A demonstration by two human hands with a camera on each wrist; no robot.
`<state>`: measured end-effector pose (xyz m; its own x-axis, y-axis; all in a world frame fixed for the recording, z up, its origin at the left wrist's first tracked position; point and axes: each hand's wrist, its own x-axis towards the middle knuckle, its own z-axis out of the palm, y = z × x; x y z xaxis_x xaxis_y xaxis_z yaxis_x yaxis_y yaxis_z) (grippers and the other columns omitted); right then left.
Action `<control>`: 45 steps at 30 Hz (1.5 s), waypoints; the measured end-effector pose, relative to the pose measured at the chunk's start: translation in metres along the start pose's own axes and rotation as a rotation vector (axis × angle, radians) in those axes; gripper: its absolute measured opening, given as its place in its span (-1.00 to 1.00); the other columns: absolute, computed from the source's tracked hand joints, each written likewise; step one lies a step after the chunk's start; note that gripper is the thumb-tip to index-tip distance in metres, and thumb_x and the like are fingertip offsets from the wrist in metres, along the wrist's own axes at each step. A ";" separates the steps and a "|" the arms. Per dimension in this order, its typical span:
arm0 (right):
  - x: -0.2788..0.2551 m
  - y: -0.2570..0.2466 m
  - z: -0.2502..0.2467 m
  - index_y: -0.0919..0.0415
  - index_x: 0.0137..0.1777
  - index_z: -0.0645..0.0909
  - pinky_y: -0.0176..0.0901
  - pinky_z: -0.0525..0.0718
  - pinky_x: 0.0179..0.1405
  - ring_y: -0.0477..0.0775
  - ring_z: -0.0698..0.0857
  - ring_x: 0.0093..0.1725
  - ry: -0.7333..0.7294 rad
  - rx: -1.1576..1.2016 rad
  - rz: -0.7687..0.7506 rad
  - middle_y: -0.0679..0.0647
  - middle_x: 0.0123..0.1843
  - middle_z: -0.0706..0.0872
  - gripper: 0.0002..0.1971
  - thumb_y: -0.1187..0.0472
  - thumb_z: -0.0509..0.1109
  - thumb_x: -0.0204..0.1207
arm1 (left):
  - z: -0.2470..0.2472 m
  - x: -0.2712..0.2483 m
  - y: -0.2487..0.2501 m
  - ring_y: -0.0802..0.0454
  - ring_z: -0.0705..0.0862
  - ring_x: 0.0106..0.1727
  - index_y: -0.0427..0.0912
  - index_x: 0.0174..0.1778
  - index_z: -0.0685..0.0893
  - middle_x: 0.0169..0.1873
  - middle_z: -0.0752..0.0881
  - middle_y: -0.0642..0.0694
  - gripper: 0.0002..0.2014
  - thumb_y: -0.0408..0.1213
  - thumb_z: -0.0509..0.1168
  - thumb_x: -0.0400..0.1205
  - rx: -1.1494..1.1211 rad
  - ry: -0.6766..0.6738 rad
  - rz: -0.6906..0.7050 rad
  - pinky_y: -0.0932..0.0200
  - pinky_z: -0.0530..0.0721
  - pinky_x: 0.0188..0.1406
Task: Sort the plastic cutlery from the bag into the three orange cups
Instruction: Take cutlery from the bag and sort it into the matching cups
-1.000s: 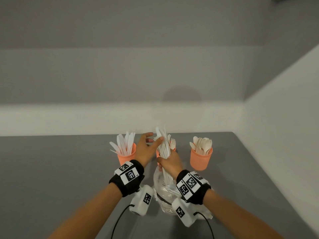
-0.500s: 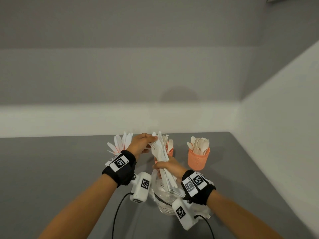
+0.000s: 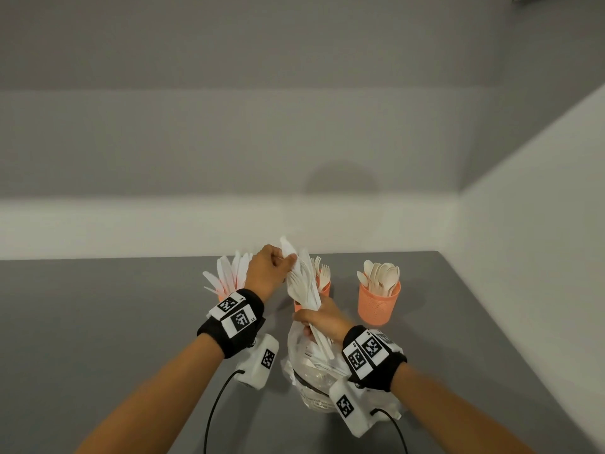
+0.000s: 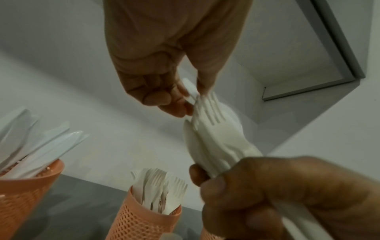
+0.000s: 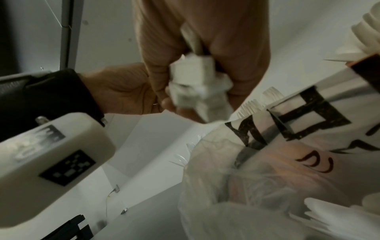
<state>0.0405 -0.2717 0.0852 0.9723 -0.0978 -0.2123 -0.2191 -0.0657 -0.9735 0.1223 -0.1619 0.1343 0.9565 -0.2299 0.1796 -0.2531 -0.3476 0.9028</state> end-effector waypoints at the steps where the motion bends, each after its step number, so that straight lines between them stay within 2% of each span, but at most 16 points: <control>1: 0.001 0.001 0.000 0.15 -0.13 0.46 -0.32 0.48 -0.70 -0.11 0.50 -0.69 0.009 0.000 0.005 0.11 -0.46 0.49 -0.81 0.44 0.37 0.47 | -0.001 0.001 -0.001 -0.05 0.58 -0.36 -0.17 -0.27 0.47 -0.37 0.60 -0.09 -0.80 -0.23 0.34 0.59 0.011 -0.041 -0.004 -0.02 0.63 -0.14; 4: 0.003 0.001 0.001 0.15 -0.18 0.46 -0.34 0.44 -0.72 -0.12 0.46 -0.72 -0.002 0.006 -0.004 0.11 -0.47 0.47 -0.78 0.48 0.35 0.46 | -0.003 0.005 0.000 -0.07 0.56 -0.35 -0.14 -0.39 0.42 -0.37 0.59 -0.15 -0.73 -0.28 0.35 0.58 0.020 -0.081 -0.019 0.01 0.60 -0.17; 7: 0.007 0.003 0.001 0.16 -0.22 0.48 -0.33 0.44 -0.69 -0.10 0.45 -0.70 -0.024 -0.002 0.000 0.12 -0.48 0.46 -0.80 0.47 0.35 0.45 | -0.005 0.008 0.006 0.05 0.59 -0.41 -0.10 -0.34 0.38 -0.35 0.62 -0.11 -0.75 -0.32 0.25 0.63 -0.012 -0.063 -0.042 0.29 0.53 -0.42; 13: 0.011 0.005 0.003 0.16 -0.17 0.50 -0.30 0.44 -0.66 -0.11 0.42 -0.69 -0.079 0.024 -0.001 0.06 -0.54 0.43 -0.80 0.49 0.30 0.48 | -0.030 0.022 0.027 0.02 0.65 -0.43 -0.07 -0.26 0.35 -0.19 0.73 -0.27 -0.79 -0.35 0.14 0.69 -0.206 0.085 0.014 0.23 0.59 -0.47; 16: 0.014 0.008 0.002 0.19 -0.19 0.47 -0.30 0.40 -0.64 -0.09 0.39 -0.68 -0.075 0.069 0.031 -0.03 -0.63 0.42 -0.81 0.50 0.23 0.50 | -0.055 0.033 0.035 0.20 0.66 -0.50 -0.18 -0.04 0.37 -0.20 0.73 -0.24 -0.95 -0.37 0.13 0.70 -0.274 0.299 0.161 0.33 0.64 -0.49; 18: 0.016 0.008 0.001 0.19 -0.19 0.46 -0.32 0.41 -0.65 -0.10 0.40 -0.68 -0.074 0.094 0.049 -0.03 -0.63 0.42 -0.83 0.47 0.22 0.52 | -0.072 0.043 0.032 0.26 0.65 -0.51 -0.26 0.22 0.34 -0.21 0.72 -0.19 -0.80 -0.38 0.13 0.69 -0.233 0.421 0.247 0.34 0.67 -0.43; 21: 0.019 0.006 -0.001 0.18 -0.10 0.49 -0.34 0.42 -0.65 -0.12 0.40 -0.67 -0.087 0.174 0.075 -0.01 -0.58 0.42 -0.89 0.40 0.24 0.56 | -0.091 0.054 0.010 -0.02 0.71 -0.33 -0.15 0.48 0.23 -0.15 0.73 -0.20 -0.57 -0.33 0.15 0.68 -0.046 0.483 0.307 0.06 0.74 -0.18; 23: 0.021 0.003 -0.002 0.16 -0.05 0.53 -0.35 0.41 -0.66 -0.13 0.40 -0.68 -0.092 0.233 0.113 -0.02 -0.57 0.45 -0.90 0.37 0.25 0.57 | -0.094 0.056 -0.014 -0.21 0.74 -0.22 -0.08 0.56 0.16 -0.07 0.74 -0.29 -0.48 -0.28 0.15 0.69 0.126 0.467 0.335 -0.07 0.71 -0.08; 25: 0.023 0.001 -0.003 0.16 -0.03 0.56 -0.36 0.41 -0.67 -0.14 0.41 -0.69 -0.107 0.291 0.141 -0.04 -0.59 0.47 -0.89 0.36 0.25 0.58 | -0.092 0.054 -0.039 -0.32 0.73 -0.18 -0.10 0.60 0.11 -0.07 0.73 -0.36 -0.43 -0.29 0.16 0.69 0.305 0.416 0.345 -0.04 0.64 -0.15; 32: 0.030 -0.003 -0.003 0.13 -0.01 0.59 -0.36 0.39 -0.69 -0.16 0.38 -0.69 -0.188 0.405 0.204 -0.07 -0.62 0.45 -0.87 0.30 0.23 0.58 | -0.068 0.050 -0.098 -0.33 0.68 -0.17 -0.16 0.55 0.26 -0.13 0.69 -0.37 -0.50 -0.41 0.16 0.66 0.474 0.215 0.167 0.03 0.53 -0.25; 36: 0.033 -0.005 -0.003 0.13 -0.03 0.56 -0.37 0.39 -0.69 -0.17 0.38 -0.70 -0.231 0.426 0.225 -0.08 -0.65 0.43 -0.91 0.25 0.21 0.60 | -0.055 0.054 -0.115 -0.33 0.64 0.11 -0.28 0.40 0.47 0.08 0.70 -0.38 -0.61 -0.46 0.16 0.63 0.635 0.062 0.066 -0.10 0.59 -0.01; 39: 0.036 -0.005 -0.002 0.14 -0.03 0.55 -0.37 0.41 -0.68 -0.17 0.38 -0.70 -0.255 0.417 0.221 -0.07 -0.65 0.44 -0.92 0.17 0.25 0.60 | -0.052 0.056 -0.122 -0.45 0.57 0.21 -0.46 0.29 0.58 0.21 0.64 -0.45 -0.63 -0.52 0.31 0.54 0.749 0.085 0.201 -0.22 0.56 0.14; 41: 0.036 -0.006 -0.002 0.15 -0.07 0.54 -0.36 0.41 -0.67 -0.16 0.39 -0.70 -0.264 0.431 0.209 -0.07 -0.65 0.44 -0.90 0.15 0.26 0.59 | -0.047 0.052 -0.110 -0.41 0.57 0.23 -0.44 0.30 0.59 0.26 0.61 -0.40 -0.65 -0.41 0.30 0.60 0.630 0.161 0.288 -0.17 0.56 0.18; 42: 0.035 -0.008 -0.001 0.15 -0.10 0.54 -0.35 0.41 -0.67 -0.16 0.39 -0.70 -0.274 0.449 0.204 -0.07 -0.65 0.44 -0.89 0.14 0.26 0.58 | -0.044 0.047 -0.098 -0.31 0.59 0.22 -0.39 0.32 0.57 0.26 0.62 -0.33 -0.62 -0.28 0.28 0.63 0.464 0.174 0.273 -0.08 0.56 0.19; 43: 0.035 -0.009 0.000 0.16 -0.12 0.53 -0.35 0.42 -0.66 -0.16 0.39 -0.70 -0.291 0.464 0.197 -0.07 -0.65 0.43 -0.88 0.13 0.26 0.57 | -0.040 0.041 -0.085 -0.19 0.63 0.17 -0.33 0.34 0.56 0.21 0.66 -0.26 -0.54 -0.10 0.28 0.61 0.264 0.134 0.196 0.04 0.57 0.14; 45: 0.034 -0.011 0.003 0.15 -0.16 0.53 -0.34 0.44 -0.65 -0.16 0.39 -0.70 -0.339 0.478 0.184 -0.08 -0.65 0.41 -0.86 0.09 0.29 0.52 | -0.032 0.025 -0.055 -0.02 0.69 -0.04 -0.22 0.31 0.53 0.01 0.71 -0.15 -0.27 0.26 0.30 0.38 -0.174 -0.077 -0.021 0.20 0.60 -0.04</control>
<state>0.0761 -0.2712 0.0886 0.9108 0.2612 -0.3196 -0.4017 0.3830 -0.8318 0.1645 -0.1193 0.1013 0.9456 -0.2959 0.1354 -0.1977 -0.1921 0.9612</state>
